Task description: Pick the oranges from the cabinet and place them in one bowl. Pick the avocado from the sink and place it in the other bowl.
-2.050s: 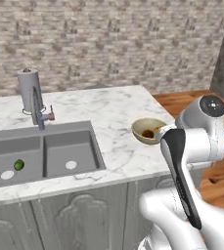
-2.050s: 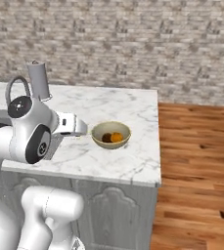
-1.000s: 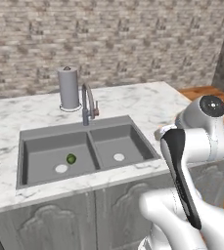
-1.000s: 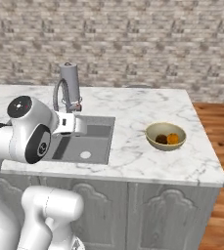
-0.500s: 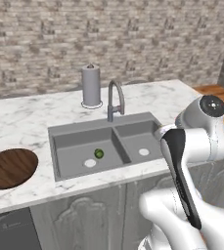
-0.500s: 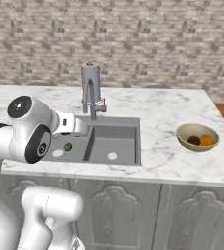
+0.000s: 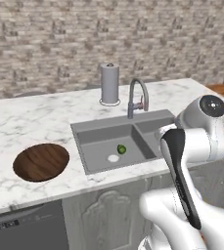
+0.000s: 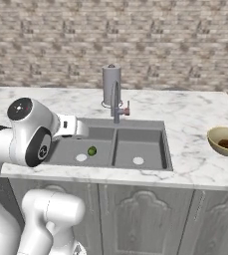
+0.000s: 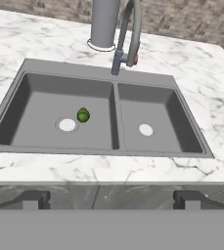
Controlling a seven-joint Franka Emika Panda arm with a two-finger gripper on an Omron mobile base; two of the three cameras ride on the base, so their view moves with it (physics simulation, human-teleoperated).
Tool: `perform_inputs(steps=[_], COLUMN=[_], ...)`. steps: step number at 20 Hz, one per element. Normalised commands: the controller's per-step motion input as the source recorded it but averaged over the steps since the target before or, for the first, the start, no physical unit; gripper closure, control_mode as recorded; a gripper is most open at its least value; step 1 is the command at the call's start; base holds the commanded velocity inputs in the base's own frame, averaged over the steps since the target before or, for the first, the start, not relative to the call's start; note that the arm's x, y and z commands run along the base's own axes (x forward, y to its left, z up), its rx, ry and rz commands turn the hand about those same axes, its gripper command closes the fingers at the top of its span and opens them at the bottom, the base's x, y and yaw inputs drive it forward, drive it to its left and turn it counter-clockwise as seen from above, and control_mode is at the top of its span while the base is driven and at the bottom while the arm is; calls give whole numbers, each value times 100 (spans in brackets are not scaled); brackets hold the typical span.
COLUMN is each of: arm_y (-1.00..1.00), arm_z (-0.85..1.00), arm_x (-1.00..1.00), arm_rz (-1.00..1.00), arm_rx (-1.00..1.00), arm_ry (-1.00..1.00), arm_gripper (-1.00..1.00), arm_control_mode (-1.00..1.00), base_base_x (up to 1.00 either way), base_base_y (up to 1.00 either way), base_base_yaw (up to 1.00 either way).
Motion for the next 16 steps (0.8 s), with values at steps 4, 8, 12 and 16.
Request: perform_inputs(steps=[4,8,12,16], arm_y=[0,0,0,0], arm_z=[0,0,0,0], arm_x=[0,0,0,0], arm_rz=[0,0,0,0], arm_rx=[0,0,0,0], arm_ry=[0,0,0,0], arm_gripper=[-100,-100,-100,-100], arm_control_mode=[100,100,100,100], base_base_x=[10,17,27,39], base_base_y=[41,35,25,14], base_base_yaw=[2,6,15,14])
